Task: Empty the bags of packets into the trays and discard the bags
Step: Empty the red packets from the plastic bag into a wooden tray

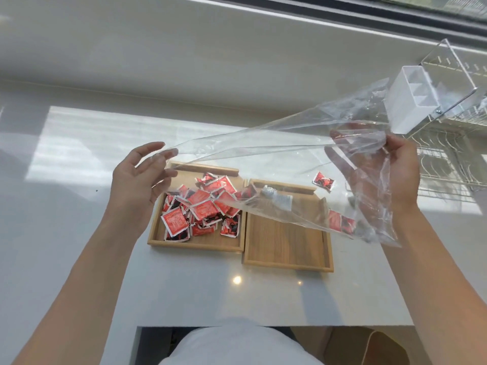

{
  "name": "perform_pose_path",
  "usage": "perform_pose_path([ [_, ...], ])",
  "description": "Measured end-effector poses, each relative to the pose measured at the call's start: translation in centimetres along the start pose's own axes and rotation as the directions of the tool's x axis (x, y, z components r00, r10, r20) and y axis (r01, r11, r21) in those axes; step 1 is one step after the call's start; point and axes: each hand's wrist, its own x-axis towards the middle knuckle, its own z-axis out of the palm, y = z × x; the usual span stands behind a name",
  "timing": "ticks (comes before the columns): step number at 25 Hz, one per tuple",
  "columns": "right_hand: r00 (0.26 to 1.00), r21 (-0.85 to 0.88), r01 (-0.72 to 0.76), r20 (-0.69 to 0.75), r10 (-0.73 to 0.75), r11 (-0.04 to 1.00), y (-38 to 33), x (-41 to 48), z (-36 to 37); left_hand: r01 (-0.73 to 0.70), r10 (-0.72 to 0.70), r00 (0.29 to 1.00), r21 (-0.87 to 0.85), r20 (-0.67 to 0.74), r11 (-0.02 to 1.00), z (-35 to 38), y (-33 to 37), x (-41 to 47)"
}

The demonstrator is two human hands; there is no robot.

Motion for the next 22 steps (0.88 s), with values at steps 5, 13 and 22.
perform_pose_path([
  [5, 0.998, -0.010, -0.051, -0.044, 0.050, 0.999, 0.7, 0.8, -1.1, -0.051, 0.051, 0.999, 0.039, -0.005, 0.998, -0.2, 0.5, 0.3],
  [13, 0.961, -0.254, -0.171, 0.169, 0.218, 0.952, 2.4, 1.1, -3.5, -0.147, 0.137, 0.988, 0.178, 0.067, 0.973, 0.3, -0.3, 1.4],
  [22, 0.974, -0.411, -0.172, 0.064, 0.217, 0.895, 3.5, 5.3, -6.7, -0.272, 0.224, 0.962, 0.523, 0.154, 0.808, 2.6, -2.0, 6.6],
])
